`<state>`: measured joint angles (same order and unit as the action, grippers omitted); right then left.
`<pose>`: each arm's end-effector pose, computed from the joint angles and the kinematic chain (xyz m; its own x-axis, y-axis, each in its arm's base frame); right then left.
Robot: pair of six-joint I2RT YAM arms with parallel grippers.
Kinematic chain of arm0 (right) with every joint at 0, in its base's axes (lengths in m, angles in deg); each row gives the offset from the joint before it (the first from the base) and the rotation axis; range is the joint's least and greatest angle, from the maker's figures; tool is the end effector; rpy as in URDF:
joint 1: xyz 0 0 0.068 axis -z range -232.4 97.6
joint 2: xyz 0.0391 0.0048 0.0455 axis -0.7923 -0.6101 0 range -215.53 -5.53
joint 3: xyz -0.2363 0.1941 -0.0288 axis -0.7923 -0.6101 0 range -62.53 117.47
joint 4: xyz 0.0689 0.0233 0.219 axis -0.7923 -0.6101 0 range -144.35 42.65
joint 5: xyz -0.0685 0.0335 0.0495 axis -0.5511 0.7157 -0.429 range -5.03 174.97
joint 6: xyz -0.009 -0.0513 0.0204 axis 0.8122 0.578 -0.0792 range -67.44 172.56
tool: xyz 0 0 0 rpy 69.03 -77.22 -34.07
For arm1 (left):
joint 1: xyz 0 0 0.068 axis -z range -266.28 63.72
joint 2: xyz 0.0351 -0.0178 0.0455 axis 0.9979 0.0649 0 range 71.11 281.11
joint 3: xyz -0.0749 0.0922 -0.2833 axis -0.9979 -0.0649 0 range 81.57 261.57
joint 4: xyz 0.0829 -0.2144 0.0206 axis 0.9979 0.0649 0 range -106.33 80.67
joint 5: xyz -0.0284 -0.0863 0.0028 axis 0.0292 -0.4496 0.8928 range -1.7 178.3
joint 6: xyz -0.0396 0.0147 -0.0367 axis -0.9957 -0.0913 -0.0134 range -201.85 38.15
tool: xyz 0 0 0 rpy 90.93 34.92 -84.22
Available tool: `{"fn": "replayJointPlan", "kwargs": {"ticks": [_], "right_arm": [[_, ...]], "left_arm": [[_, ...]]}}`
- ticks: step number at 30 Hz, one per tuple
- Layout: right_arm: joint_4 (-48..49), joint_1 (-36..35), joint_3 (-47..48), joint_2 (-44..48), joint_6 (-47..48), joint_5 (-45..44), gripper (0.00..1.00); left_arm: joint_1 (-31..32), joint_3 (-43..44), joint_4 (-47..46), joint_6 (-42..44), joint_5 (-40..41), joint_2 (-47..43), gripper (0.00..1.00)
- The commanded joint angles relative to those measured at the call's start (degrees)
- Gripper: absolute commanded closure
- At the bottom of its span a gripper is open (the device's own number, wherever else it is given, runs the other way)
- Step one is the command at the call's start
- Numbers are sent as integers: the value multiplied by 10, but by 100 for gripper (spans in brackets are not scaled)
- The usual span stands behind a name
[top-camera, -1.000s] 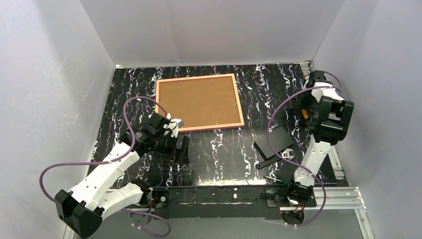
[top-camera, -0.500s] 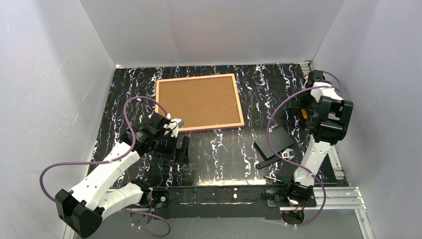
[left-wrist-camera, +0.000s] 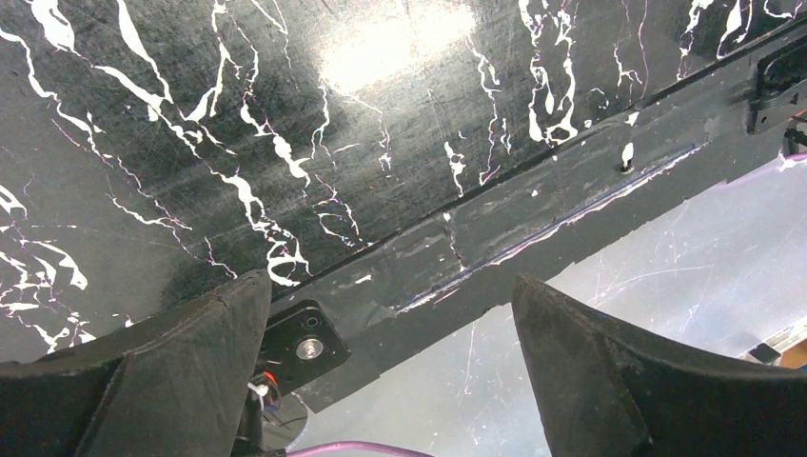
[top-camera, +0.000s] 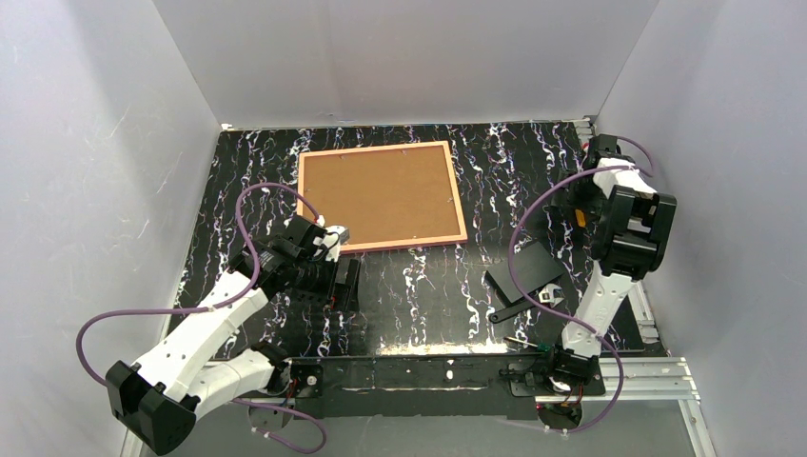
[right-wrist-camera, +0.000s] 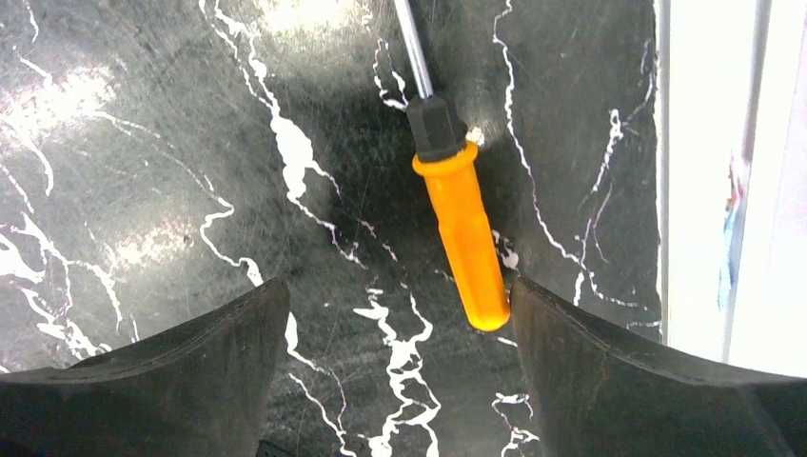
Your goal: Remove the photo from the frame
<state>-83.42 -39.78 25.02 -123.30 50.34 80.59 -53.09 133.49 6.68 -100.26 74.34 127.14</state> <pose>0.4074 -0.0942 0.2205 -0.8833 0.2372 -0.4044 0.2821 0.9578 -0.0544 0.1351 -0.0995 0.3557 -0.5864 0.0173 -0.8098 0.5540 0.7379 -0.3854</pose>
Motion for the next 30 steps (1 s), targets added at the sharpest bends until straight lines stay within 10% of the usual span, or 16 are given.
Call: {"fn": "replayJointPlan", "kwargs": {"ticks": [1,11,22,30], "right_arm": [[13,-2,-12,57,-16,-7,8],[38,2,-59,171,-86,-22,4],[116,16,-117,211,-212,254,4],[244,40,-241,282,-332,229,4]], "left_arm": [[1,-8,44,3,-14,-6,2],[-5,-11,23,-10,-57,14,2],[-20,-15,22,-11,-51,8,2],[-23,-16,20,-14,-62,4,2]]}}
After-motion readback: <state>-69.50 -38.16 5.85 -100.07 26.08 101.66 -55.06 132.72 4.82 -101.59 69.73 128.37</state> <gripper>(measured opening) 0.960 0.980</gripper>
